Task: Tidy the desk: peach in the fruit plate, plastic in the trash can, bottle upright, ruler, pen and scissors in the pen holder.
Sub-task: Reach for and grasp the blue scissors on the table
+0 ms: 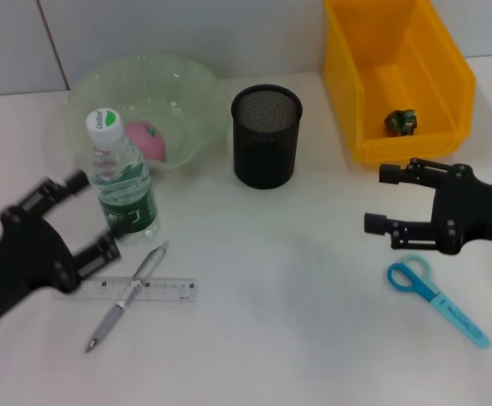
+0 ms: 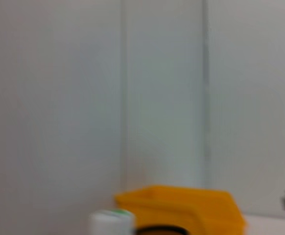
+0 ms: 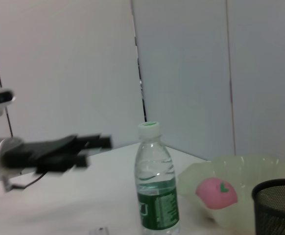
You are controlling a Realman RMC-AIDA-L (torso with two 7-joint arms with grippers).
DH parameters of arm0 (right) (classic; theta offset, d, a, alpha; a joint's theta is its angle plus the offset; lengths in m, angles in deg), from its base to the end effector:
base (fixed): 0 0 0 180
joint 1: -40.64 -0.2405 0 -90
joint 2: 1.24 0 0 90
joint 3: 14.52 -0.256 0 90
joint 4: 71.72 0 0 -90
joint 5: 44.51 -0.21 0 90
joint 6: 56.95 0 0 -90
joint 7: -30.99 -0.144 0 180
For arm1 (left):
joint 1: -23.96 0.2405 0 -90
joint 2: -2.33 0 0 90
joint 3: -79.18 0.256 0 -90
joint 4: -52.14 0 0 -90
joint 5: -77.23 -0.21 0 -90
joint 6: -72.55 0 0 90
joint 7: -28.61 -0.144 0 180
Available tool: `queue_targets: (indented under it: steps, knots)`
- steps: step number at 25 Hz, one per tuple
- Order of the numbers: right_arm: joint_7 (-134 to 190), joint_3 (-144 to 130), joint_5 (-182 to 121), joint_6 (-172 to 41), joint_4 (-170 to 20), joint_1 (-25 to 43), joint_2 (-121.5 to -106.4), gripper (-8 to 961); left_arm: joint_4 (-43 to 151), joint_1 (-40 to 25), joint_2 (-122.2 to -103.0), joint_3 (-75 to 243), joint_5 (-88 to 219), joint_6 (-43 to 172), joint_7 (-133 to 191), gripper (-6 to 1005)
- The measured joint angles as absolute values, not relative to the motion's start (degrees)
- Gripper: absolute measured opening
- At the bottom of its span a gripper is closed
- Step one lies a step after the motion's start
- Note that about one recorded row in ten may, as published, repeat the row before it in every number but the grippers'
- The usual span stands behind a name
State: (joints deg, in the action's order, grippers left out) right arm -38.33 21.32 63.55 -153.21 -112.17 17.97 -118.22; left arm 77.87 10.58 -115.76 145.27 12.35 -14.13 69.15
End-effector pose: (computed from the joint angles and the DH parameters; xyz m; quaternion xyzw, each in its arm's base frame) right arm 0.2904 0.2994 0.0399 -0.9266 0.1573 0.2835 0.1905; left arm -0.2952 0.2652 -0.0116 -0.8663 -0.1014 -0.3755 0.3135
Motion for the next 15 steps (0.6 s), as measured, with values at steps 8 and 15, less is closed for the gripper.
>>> queue_targets:
  steps: [8,15]
  knots:
    - [-60.2,22.5,68.0,-153.2,-124.3,15.3,-118.11,822,80.1,11.0,-115.88,147.7,4.5,-14.3,74.3,782]
    - [-93.8,26.9,83.5,-161.1,-146.9,10.6,-117.23,821,80.3,11.5,-115.96,147.6,3.9,-15.7,74.3,783]
